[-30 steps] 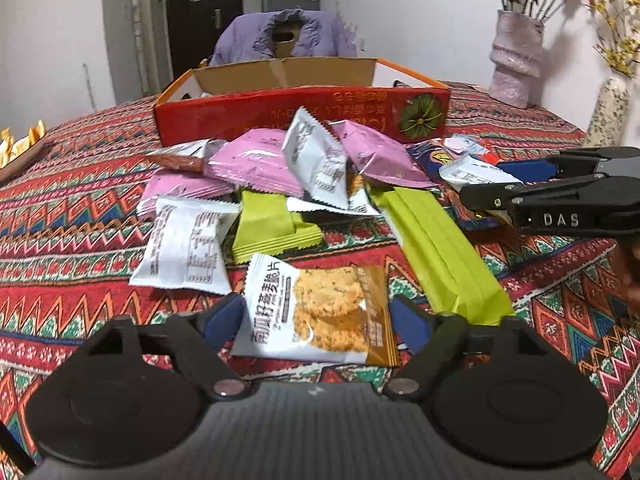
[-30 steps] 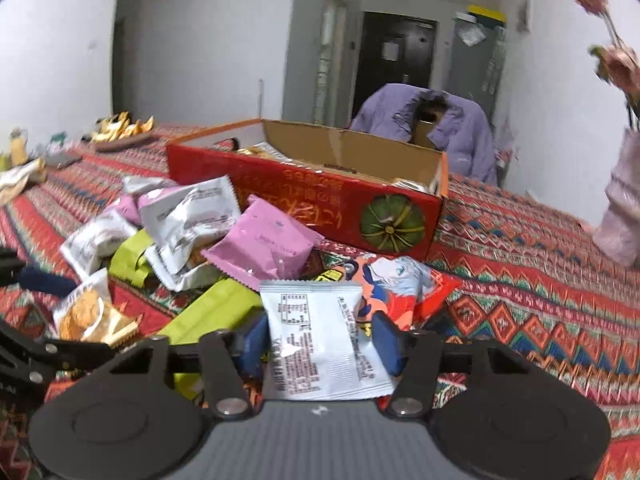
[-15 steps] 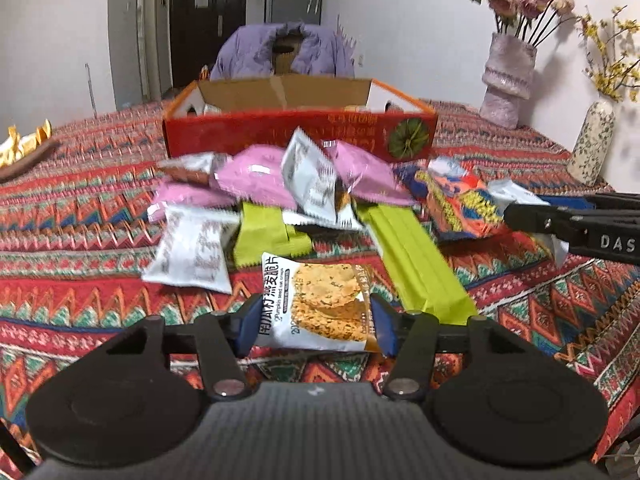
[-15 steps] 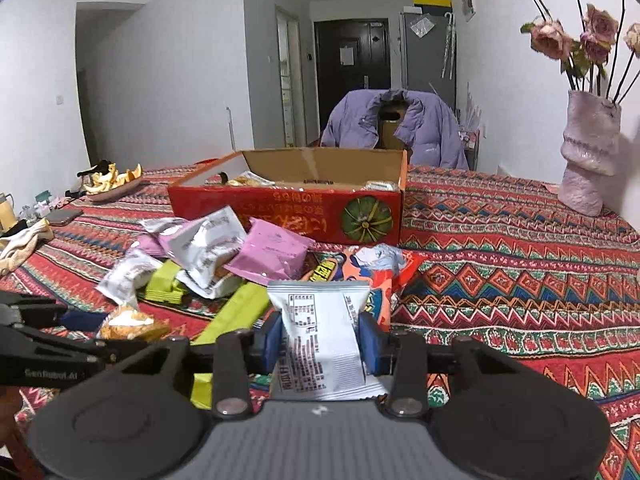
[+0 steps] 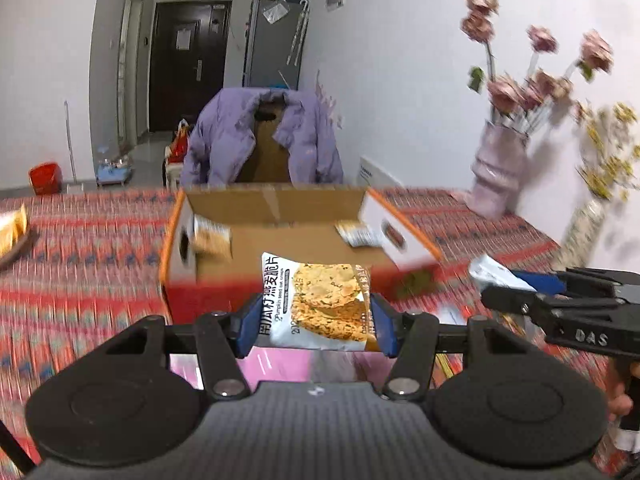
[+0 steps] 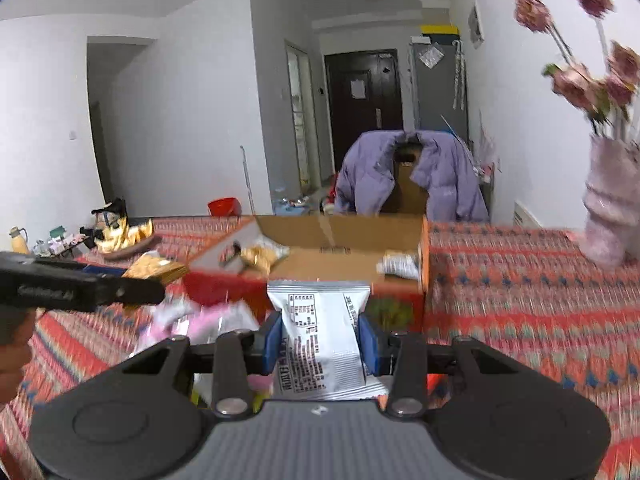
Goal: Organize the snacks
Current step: 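Carry both packets into the cardboard box and open both tools to release them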
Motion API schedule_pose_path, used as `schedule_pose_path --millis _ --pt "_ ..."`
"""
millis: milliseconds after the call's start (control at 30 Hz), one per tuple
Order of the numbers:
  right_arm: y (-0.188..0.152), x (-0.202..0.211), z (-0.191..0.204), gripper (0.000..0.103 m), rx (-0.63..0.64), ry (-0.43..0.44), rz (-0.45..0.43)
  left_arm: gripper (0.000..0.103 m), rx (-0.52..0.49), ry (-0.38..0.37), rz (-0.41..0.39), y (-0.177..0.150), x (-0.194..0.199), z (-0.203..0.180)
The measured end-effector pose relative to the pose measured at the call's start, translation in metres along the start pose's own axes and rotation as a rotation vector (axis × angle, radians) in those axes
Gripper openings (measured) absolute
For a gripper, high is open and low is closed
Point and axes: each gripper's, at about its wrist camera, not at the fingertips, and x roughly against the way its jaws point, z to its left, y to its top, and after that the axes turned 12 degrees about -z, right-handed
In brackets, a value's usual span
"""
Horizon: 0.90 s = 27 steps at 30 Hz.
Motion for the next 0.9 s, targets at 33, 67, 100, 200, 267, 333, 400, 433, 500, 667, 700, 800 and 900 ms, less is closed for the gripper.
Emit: schedule_pose_path --millis 33,67,100,200,267,333,400,433,500,667,700,800,900 --pt "0.008 -0.013 -0.002 0.039 0.013 -0.003 -0.002 0.057 -0.012 0.023 -0.006 0.009 -0.014 0.002" --pt "0.017 -0.030 -0.005 0.039 0.030 -0.010 0.002 0.057 -0.024 0.034 -0.008 0.019 -0.030 0.006" --pt "0.025 -0.048 -0.008 0.039 0.043 -0.008 0.016 0.057 -0.017 0.050 -0.002 0.027 -0.048 0.012" --pt "0.046 -0.110 -0.022 0.039 0.032 -0.004 0.067 0.057 0.032 0.058 0.055 0.048 -0.105 0.031" --pt "0.057 -0.153 -0.032 0.039 -0.001 -0.022 0.100 0.057 0.082 0.061 0.118 0.057 -0.149 0.045" --pt "0.062 -0.204 -0.044 0.039 -0.055 -0.029 0.168 0.057 0.105 0.092 0.159 0.060 -0.189 0.057" --pt "0.059 -0.253 -0.055 0.040 -0.113 -0.038 0.250 0.057 0.087 0.128 0.199 0.056 -0.230 0.066" --pt "0.055 -0.271 -0.058 0.040 -0.115 -0.053 0.281 0.057 0.081 0.135 0.224 0.053 -0.250 0.069" --pt "0.048 -0.306 -0.062 0.040 -0.111 -0.081 0.333 0.057 0.099 0.138 0.271 0.047 -0.279 0.076" --pt "0.022 -0.343 -0.070 0.043 -0.161 -0.115 0.410 0.067 0.125 0.160 0.324 0.034 -0.320 0.088" --pt "0.019 -0.345 -0.071 0.047 -0.161 -0.119 0.415 0.068 0.118 0.165 0.332 0.032 -0.325 0.090" --pt "0.020 -0.342 -0.072 0.054 -0.187 -0.105 0.394 0.073 0.127 0.157 0.336 0.030 -0.326 0.095" --pt "0.029 -0.333 -0.070 0.059 -0.172 -0.099 0.370 0.073 0.141 0.149 0.322 0.036 -0.319 0.100"
